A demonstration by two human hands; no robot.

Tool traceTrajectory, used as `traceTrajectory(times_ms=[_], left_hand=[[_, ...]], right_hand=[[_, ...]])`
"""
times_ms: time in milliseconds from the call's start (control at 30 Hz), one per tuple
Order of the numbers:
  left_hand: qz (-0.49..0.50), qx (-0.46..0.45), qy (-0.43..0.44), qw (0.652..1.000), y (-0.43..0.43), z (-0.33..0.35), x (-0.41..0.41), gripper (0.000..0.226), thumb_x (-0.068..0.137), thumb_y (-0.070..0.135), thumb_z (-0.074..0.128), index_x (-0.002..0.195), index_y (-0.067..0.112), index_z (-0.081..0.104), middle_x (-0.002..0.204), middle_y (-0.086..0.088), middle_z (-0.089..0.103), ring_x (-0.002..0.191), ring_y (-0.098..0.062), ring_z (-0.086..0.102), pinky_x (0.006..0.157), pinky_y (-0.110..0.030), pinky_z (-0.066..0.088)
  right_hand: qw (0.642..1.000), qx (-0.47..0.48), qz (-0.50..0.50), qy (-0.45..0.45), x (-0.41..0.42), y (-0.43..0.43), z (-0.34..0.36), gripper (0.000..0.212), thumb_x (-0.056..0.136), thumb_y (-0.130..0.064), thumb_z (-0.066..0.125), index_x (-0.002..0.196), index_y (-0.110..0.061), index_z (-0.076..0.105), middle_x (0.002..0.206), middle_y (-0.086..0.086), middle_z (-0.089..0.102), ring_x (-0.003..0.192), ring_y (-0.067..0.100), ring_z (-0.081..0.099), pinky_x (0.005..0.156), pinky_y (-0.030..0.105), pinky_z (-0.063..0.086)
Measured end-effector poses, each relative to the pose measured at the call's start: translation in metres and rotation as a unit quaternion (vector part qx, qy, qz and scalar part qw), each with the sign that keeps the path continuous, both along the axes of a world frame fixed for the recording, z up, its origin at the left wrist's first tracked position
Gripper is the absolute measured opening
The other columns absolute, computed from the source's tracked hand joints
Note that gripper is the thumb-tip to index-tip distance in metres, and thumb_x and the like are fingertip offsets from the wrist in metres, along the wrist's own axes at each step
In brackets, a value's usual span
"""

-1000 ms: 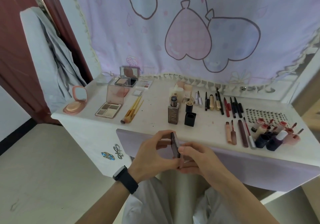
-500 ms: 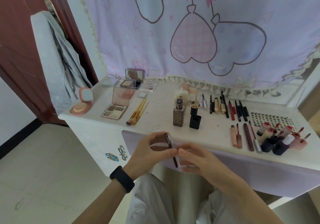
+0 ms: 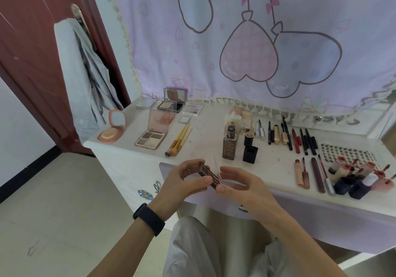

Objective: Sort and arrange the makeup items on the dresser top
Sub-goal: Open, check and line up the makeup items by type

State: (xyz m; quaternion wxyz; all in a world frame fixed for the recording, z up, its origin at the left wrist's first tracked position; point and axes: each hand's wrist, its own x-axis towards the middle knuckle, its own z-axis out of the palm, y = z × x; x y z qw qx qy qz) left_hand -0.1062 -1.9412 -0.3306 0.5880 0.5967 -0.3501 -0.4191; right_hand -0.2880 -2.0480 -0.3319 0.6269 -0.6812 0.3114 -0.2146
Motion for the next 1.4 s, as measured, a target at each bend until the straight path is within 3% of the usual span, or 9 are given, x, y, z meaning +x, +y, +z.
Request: traceTrajectory(times_ms=[100, 233, 333, 667, 867, 1033, 1133, 1233, 1400], left_hand=[[-0.005, 0.019, -0.058, 0.998, 0.004, 0.001, 0.009, 0.062, 0.061, 0.042, 0.086, 0.12, 0.042, 0.066, 0.112, 0.007, 0.071, 0.11, -0.017, 0.067, 0.094, -0.032, 0.054], [-0.053, 0.054, -0.11, 0.991, 0.009, 0.013, 0.024, 0.062, 0.066, 0.038, 0.086, 0.123, 0.044, 0.063, 0.116, 0.008, 0.068, 0.106, -0.005, 0.067, 0.089, -0.021, 0.054], [-0.113, 0.099, -0.18, 0.972, 0.01, 0.026, 0.034, 0.06, 0.071, 0.032, 0.085, 0.125, 0.043, 0.06, 0.119, 0.01, 0.067, 0.109, -0.006, 0.065, 0.097, -0.025, 0.052], [-0.215, 0.17, -0.343, 0.899, -0.004, 0.058, 0.038, 0.059, 0.077, 0.039, 0.083, 0.13, 0.034, 0.058, 0.112, 0.023, 0.062, 0.101, -0.004, 0.062, 0.079, -0.009, 0.05], [-0.21, 0.188, -0.368, 0.886, -0.001, 0.056, 0.039, 0.066, 0.076, 0.036, 0.082, 0.136, 0.032, 0.055, 0.118, 0.015, 0.059, 0.104, -0.007, 0.06, 0.085, -0.016, 0.052], [-0.187, 0.198, -0.383, 0.883, 0.002, 0.049, 0.045, 0.078, 0.073, 0.032, 0.084, 0.142, 0.03, 0.049, 0.112, 0.013, 0.054, 0.085, -0.005, 0.059, 0.058, -0.007, 0.045], [-0.173, 0.196, -0.41, 0.874, 0.005, 0.046, 0.047, 0.074, 0.071, 0.034, 0.083, 0.138, 0.031, 0.052, 0.113, 0.01, 0.051, 0.095, -0.007, 0.058, 0.064, -0.009, 0.048], [-0.161, 0.187, -0.414, 0.876, 0.008, 0.043, 0.047, 0.067, 0.07, 0.035, 0.084, 0.131, 0.035, 0.056, 0.112, 0.008, 0.047, 0.098, -0.01, 0.057, 0.061, -0.007, 0.047], [-0.131, 0.177, -0.415, 0.883, 0.01, 0.042, 0.048, 0.069, 0.069, 0.037, 0.084, 0.132, 0.033, 0.055, 0.109, 0.011, 0.049, 0.094, -0.01, 0.059, 0.058, -0.006, 0.047]], right_hand=[[1.0, 0.007, -0.001, -0.004, 0.006, 0.002, -0.003, 0.061, 0.063, -0.046, 0.085, 0.12, -0.036, 0.066, 0.113, -0.022, 0.072, 0.104, -0.005, 0.067, 0.079, 0.01, 0.051], [1.0, 0.023, 0.009, -0.01, 0.011, 0.005, -0.002, 0.059, 0.062, -0.046, 0.086, 0.117, -0.036, 0.067, 0.11, -0.027, 0.072, 0.104, -0.006, 0.066, 0.077, 0.007, 0.049], [0.999, 0.028, 0.011, -0.011, 0.013, 0.006, -0.002, 0.061, 0.061, -0.048, 0.086, 0.118, -0.035, 0.068, 0.114, -0.023, 0.072, 0.105, -0.003, 0.067, 0.081, 0.011, 0.052], [0.992, 0.092, 0.031, -0.076, 0.019, 0.008, 0.001, 0.059, 0.078, -0.021, 0.08, 0.134, -0.015, 0.062, 0.13, 0.002, 0.069, 0.12, 0.021, 0.066, 0.106, 0.045, 0.05], [0.997, 0.034, 0.05, -0.056, 0.026, 0.011, 0.002, 0.05, 0.084, -0.03, 0.078, 0.131, -0.022, 0.065, 0.123, -0.006, 0.072, 0.117, 0.012, 0.066, 0.104, 0.04, 0.052], [0.996, -0.053, 0.066, -0.041, 0.037, 0.017, 0.005, 0.019, 0.092, -0.047, 0.066, 0.109, -0.054, 0.072, 0.107, -0.016, 0.076, 0.102, 0.004, 0.071, 0.087, 0.022, 0.057], [0.995, -0.071, 0.051, -0.047, 0.044, 0.018, 0.001, 0.016, 0.086, -0.06, 0.061, 0.1, -0.063, 0.07, 0.1, -0.017, 0.077, 0.098, 0.007, 0.072, 0.088, 0.031, 0.059], [0.996, -0.052, 0.027, -0.064, 0.05, 0.019, -0.004, 0.014, 0.081, -0.059, 0.063, 0.091, -0.062, 0.072, 0.097, -0.012, 0.078, 0.099, 0.018, 0.072, 0.093, 0.044, 0.059], [0.996, 0.021, 0.023, -0.087, 0.055, 0.02, -0.002, 0.021, 0.089, -0.036, 0.069, 0.089, -0.056, 0.076, 0.101, -0.014, 0.078, 0.104, 0.013, 0.072, 0.089, 0.028, 0.059]])
